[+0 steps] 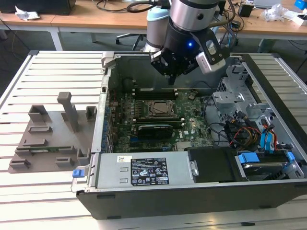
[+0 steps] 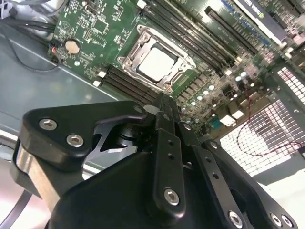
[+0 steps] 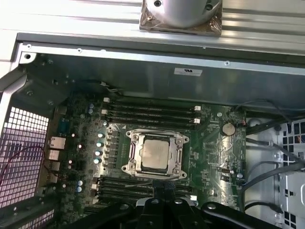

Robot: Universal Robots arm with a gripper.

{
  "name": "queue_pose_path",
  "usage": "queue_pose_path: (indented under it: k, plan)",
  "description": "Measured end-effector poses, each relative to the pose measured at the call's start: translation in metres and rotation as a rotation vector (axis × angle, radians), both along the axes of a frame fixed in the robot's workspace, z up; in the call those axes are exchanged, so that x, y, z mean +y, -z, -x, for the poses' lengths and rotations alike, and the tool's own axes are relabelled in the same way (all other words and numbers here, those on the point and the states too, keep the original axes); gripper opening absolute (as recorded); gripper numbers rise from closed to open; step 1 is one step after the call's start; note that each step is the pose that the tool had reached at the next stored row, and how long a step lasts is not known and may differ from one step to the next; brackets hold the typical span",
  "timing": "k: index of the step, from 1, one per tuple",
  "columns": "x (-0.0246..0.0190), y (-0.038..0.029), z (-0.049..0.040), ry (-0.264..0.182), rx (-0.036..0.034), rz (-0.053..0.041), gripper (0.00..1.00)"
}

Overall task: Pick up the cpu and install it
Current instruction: 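Install the second cpu locking lever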

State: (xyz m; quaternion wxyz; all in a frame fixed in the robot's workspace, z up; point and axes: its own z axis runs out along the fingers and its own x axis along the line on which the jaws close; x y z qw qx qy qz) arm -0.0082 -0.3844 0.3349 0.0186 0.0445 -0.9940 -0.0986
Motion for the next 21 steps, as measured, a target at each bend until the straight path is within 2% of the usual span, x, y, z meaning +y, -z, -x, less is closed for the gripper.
queue_pose_path:
  k: [5,16,21]
  plan:
    - [-0.0079,0.0020,0.0003,0.000,0.0000,-0.0001,0.11]
    - [-0.0177,0.0048,0.0004,0.000,-0.0001,-0.0002,0.11]
    - [-0.0206,0.0073,0.0005,0.000,0.0000,-0.0001,0.11]
